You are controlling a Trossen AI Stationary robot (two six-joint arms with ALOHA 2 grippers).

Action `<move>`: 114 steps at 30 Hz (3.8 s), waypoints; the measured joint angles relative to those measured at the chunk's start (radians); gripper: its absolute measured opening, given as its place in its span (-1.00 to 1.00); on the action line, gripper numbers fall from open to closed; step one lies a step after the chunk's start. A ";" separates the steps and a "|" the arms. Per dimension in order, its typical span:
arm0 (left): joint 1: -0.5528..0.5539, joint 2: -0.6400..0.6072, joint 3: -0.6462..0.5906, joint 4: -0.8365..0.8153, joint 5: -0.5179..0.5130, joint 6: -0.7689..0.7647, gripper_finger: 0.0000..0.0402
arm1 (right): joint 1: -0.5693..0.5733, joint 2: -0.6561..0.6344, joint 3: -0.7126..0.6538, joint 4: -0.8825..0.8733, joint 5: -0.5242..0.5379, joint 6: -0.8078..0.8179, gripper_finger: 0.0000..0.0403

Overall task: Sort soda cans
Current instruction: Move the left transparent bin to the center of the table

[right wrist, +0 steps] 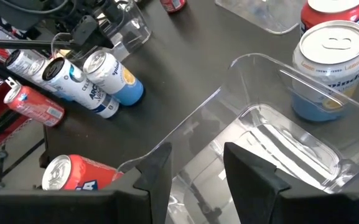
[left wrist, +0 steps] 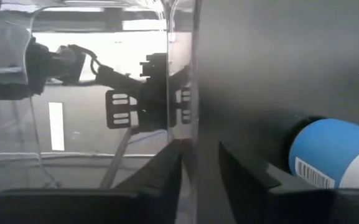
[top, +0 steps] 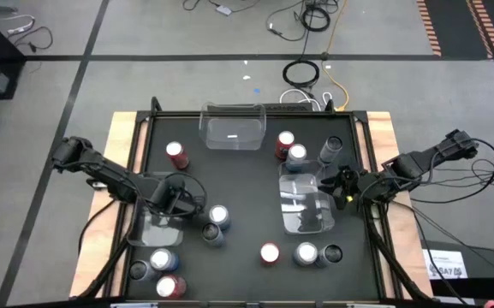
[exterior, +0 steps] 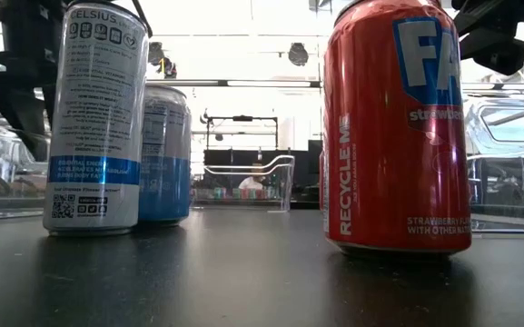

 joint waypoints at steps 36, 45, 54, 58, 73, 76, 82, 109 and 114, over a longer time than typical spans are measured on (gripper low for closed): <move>0.205 0.000 0.001 0.254 0.054 0.622 -0.94 | 0.000 0.000 0.000 0.015 0.006 -0.020 -0.32; 0.315 0.000 0.001 0.266 0.074 0.689 -0.94 | 0.000 0.000 0.000 0.035 0.006 -0.017 -0.32; 0.419 0.000 0.001 0.323 0.082 0.719 -0.94 | 0.000 0.000 0.000 0.034 0.006 -0.001 -0.32; 0.453 0.000 0.001 0.360 0.082 0.737 -0.94 | 0.000 0.000 0.000 0.034 0.006 0.000 -0.32; 0.549 0.000 0.001 0.455 0.074 0.719 -0.94 | 0.000 0.000 0.000 0.030 0.006 -0.004 -0.32; 0.550 0.011 0.001 0.465 0.073 0.711 -0.94 | 0.000 0.000 0.000 0.028 0.005 -0.004 -0.32; 0.532 0.084 0.003 0.527 0.093 0.688 -0.94 | 0.000 0.000 0.000 0.024 0.005 -0.008 -0.32; 0.549 0.428 0.467 0.414 0.093 0.707 -0.94 | 0.000 0.000 0.000 0.020 -0.027 -0.051 -0.32; 0.512 0.497 0.547 0.416 0.091 0.662 -0.94 | 0.000 0.000 0.000 0.019 -0.027 -0.078 -0.32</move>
